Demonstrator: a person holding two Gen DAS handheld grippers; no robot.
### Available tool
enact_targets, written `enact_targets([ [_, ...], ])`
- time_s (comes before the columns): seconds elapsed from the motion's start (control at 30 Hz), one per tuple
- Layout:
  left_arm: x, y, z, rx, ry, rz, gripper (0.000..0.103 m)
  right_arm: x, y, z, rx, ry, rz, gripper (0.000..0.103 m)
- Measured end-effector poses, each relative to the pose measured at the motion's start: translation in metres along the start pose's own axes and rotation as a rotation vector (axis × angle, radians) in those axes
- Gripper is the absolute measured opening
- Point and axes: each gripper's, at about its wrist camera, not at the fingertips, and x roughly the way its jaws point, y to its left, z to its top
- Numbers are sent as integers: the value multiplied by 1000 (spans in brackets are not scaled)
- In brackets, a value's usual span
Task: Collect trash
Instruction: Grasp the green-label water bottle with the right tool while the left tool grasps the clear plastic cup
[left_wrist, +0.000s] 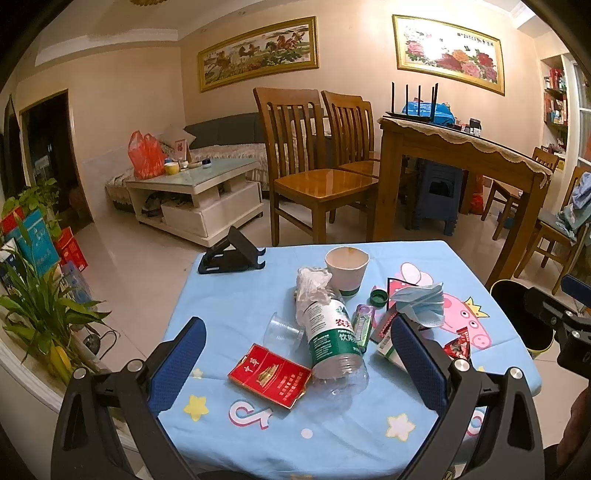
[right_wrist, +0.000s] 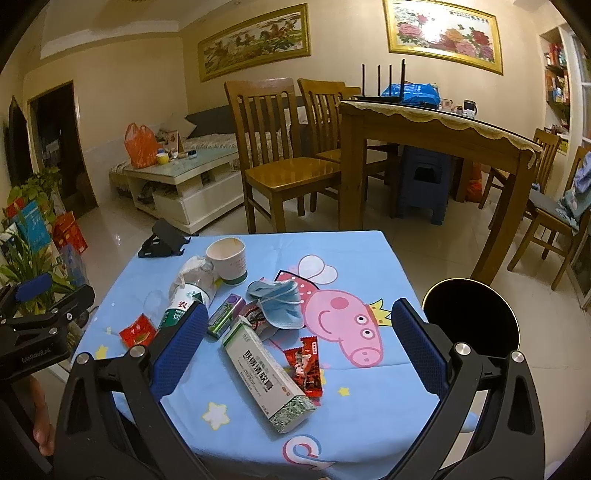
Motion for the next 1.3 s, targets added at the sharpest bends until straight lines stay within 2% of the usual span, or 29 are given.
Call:
enact_targets([
  [0.3, 24, 46, -16, -70, 48, -11, 97, 22, 43, 11, -92, 58, 29, 98],
  [0.4, 34, 72, -22, -100, 58, 18, 97, 42, 69, 18, -120, 110, 133, 98],
  [0.5, 51, 109, -33, -135, 92, 85, 97, 73, 97, 22, -150, 197, 240, 98],
  [0.6, 63, 144, -47, -176, 128, 144, 97, 110, 131, 18, -201, 280, 289, 98],
  [0.63, 68, 161, -54, -194, 147, 180, 97, 123, 143, 16, -215, 301, 291, 98],
  [0.73, 72, 192, -67, -235, 178, 220, 97, 170, 169, 7, -247, 392, 272, 97],
  [0.8, 72, 203, -72, -246, 185, 235, 97, 197, 179, -1, -251, 462, 232, 91],
  [0.87, 71, 213, -76, -253, 188, 251, 97, 215, 182, -10, -253, 500, 183, 91],
  [0.93, 74, 217, -78, -264, 194, 245, 97, 225, 184, -19, -270, 520, 167, 81],
  [0.97, 76, 217, -78, -266, 197, 239, 97, 231, 185, -24, -277, 541, 168, 70],
  [1.07, 80, 209, -74, -249, 195, 203, 97, 239, 179, -32, -270, 591, 191, 67],
  [1.17, 82, 192, -66, -208, 180, 148, 97, 232, 168, -29, -241, 598, 232, 66],
  [1.3, 84, 163, -55, -143, 170, 16, 97, 201, 155, -13, -264, 573, 264, 64],
])
